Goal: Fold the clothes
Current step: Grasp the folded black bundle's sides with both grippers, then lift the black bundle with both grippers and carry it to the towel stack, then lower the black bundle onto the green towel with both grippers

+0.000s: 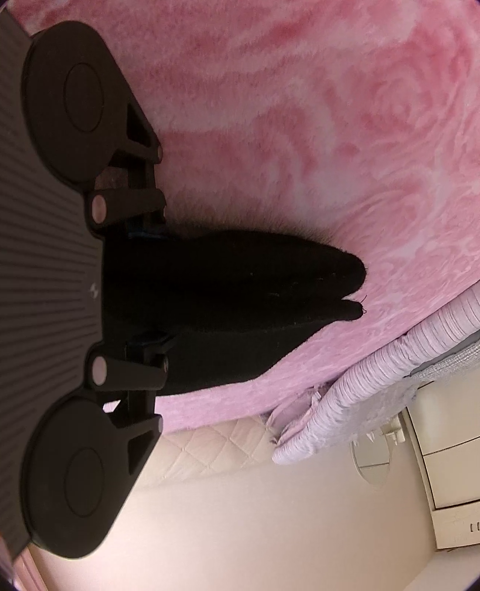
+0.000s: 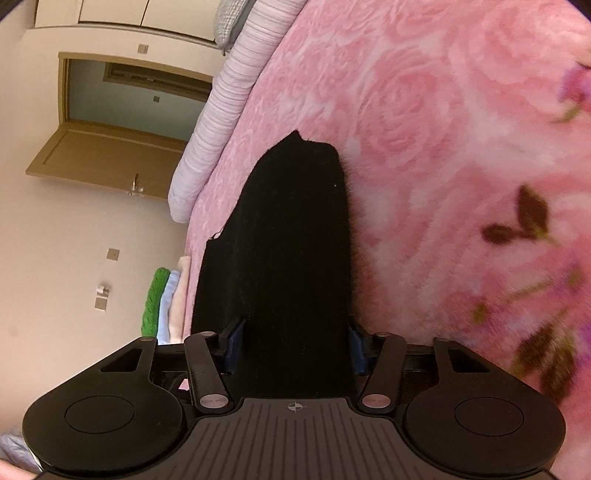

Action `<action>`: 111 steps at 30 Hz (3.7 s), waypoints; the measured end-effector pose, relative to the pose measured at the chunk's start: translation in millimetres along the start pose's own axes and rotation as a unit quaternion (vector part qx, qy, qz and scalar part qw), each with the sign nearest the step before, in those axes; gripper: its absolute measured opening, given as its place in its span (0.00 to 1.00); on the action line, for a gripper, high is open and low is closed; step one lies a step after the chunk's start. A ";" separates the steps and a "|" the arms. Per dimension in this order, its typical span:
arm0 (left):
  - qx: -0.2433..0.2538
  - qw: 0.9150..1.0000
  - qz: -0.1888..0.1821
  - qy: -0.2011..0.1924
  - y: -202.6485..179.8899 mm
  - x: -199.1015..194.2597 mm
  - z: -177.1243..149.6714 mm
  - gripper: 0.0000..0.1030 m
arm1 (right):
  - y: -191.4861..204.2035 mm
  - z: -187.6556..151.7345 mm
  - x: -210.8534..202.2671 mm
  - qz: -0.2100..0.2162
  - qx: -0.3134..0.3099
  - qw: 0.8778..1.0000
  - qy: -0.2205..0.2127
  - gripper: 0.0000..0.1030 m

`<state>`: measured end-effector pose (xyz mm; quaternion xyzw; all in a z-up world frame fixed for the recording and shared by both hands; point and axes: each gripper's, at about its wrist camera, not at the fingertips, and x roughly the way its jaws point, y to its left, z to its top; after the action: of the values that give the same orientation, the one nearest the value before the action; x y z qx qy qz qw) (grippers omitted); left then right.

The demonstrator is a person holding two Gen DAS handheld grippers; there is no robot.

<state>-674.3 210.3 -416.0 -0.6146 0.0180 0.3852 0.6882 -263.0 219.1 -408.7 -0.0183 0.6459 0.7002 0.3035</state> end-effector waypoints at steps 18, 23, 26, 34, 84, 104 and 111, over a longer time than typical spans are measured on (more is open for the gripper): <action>-0.019 1.000 0.015 0.010 -50.7 -28.3 33.7 0.29 | 64.5 28.2 -2.4 -0.027 0.032 0.998 0.043 0.40; -0.038 0.998 0.026 -0.036 -105.8 -88.4 53.4 0.29 | 138.7 53.8 -3.0 -0.007 0.021 0.997 0.067 0.40; -0.049 0.995 0.036 -0.075 -143.4 -129.6 64.1 0.29 | 190.2 72.1 1.9 0.015 0.003 0.996 0.090 0.40; -0.056 0.978 0.058 -0.193 -210.4 -226.9 70.3 0.29 | 302.6 100.8 36.6 0.085 -0.062 0.983 0.152 0.40; 0.057 0.983 0.124 -0.123 223.5 -577.0 529.8 0.29 | 538.4 -89.5 665.8 0.042 -0.065 0.996 0.047 0.40; 0.056 0.985 0.139 -0.087 297.3 -544.3 548.3 0.38 | 518.9 -101.3 699.3 -0.077 -0.080 0.993 0.027 0.50; 0.103 0.964 0.216 -0.113 256.4 -579.5 535.0 0.20 | 570.4 -108.7 674.8 -0.141 -0.234 0.961 0.030 0.51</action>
<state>-1463.2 362.4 -210.1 -0.4740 0.1123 0.5881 0.6457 -1108.7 401.1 -198.8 -0.2007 0.4637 0.7810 0.3672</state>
